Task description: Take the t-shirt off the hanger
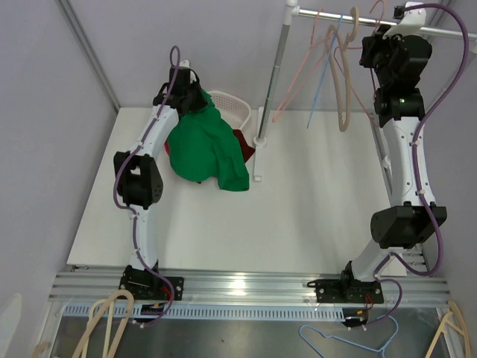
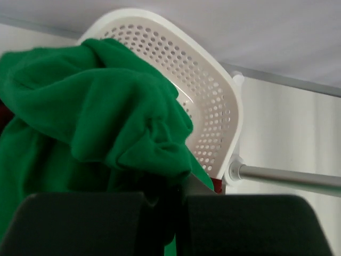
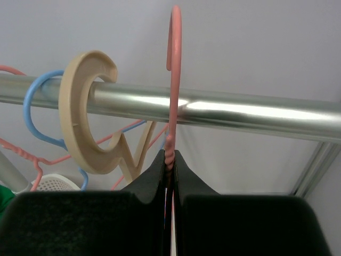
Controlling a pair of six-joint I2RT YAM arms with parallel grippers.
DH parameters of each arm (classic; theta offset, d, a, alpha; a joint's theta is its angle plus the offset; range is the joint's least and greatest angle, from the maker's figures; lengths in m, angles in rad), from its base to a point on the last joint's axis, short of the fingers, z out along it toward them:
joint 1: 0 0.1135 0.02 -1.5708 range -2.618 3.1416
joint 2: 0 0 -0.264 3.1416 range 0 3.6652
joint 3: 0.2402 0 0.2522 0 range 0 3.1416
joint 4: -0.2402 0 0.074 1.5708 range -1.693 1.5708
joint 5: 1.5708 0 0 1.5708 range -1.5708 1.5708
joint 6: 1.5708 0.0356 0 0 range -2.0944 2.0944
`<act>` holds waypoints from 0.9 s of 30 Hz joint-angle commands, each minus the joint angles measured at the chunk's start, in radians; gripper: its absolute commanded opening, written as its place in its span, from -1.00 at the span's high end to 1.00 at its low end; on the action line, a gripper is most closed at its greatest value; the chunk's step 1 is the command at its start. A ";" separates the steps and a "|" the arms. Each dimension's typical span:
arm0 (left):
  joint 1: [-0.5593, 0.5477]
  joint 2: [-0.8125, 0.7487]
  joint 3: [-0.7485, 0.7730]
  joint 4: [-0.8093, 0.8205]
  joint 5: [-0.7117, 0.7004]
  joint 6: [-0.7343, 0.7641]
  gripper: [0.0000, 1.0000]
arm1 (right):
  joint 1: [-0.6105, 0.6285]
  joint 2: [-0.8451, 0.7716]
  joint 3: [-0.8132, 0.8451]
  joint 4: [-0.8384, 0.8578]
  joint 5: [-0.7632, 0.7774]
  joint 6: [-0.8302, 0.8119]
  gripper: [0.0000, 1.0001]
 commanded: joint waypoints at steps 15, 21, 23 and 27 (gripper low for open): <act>-0.015 -0.207 0.030 0.123 0.054 0.041 -0.99 | 0.003 -0.059 -0.020 0.036 0.024 0.014 0.62; -0.015 -0.281 0.154 0.094 0.052 0.103 -0.99 | 0.003 -0.082 0.020 -0.001 0.043 -0.003 -0.34; -0.017 -0.351 0.121 0.100 0.052 0.103 -0.99 | 0.003 -0.104 0.022 -0.010 0.060 0.002 -0.94; -0.028 -0.502 -0.032 0.140 0.022 0.114 -0.99 | 0.003 -0.165 0.006 -0.058 0.092 0.003 -0.99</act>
